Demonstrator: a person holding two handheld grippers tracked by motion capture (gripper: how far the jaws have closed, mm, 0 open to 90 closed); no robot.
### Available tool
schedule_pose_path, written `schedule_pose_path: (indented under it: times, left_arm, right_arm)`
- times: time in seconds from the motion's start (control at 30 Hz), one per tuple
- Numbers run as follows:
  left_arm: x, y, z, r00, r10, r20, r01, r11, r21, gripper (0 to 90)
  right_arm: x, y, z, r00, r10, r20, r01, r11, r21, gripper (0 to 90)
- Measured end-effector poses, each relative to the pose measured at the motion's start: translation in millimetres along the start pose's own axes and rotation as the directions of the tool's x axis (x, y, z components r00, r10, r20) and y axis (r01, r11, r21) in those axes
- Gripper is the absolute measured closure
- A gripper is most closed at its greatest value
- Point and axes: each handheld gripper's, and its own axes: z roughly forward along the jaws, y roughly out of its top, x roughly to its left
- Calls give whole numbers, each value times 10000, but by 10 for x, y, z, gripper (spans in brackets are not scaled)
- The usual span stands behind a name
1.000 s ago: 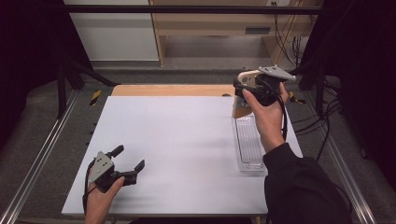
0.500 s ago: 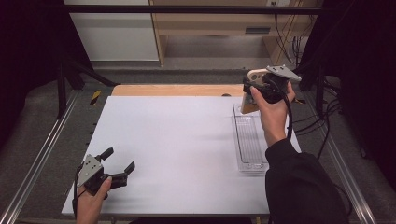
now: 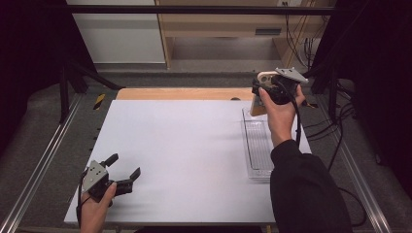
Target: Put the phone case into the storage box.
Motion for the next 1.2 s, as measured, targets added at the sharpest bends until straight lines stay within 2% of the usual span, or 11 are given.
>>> schedule_pose_path:
  times: [0.37, 0.6, 0.73, 0.87, 1.2]
  left_arm:
    - [25, -19, -40, 9996, -235, -142, 233, 9997, -115, 31]
    - [47, -20, -54, 9994, -314, -157, 312, 9994, -149, 35]
    - [28, -15, -42, 9997, -242, -100, 240, 9996, -132, 36]
    - [10, -11, -31, 9999, -169, -31, 169, 9998, -101, 36]
    - [11, 12, -51, 9999, -135, 13, 135, 9997, -198, 35]
  right_arm:
    - [96, -39, 15, 9999, -142, -75, 142, 9998, -117, 115]
    - [102, -99, 40, 10000, 8, 6, -8, 10000, 68, 115]
    - [74, -143, 100, 9998, 156, 82, -158, 9996, 232, 115]
    - [39, -206, 185, 9992, 166, 365, -181, 9990, 406, 115]
    - [3, -314, 344, 9981, 290, 548, -327, 9971, 683, 115]
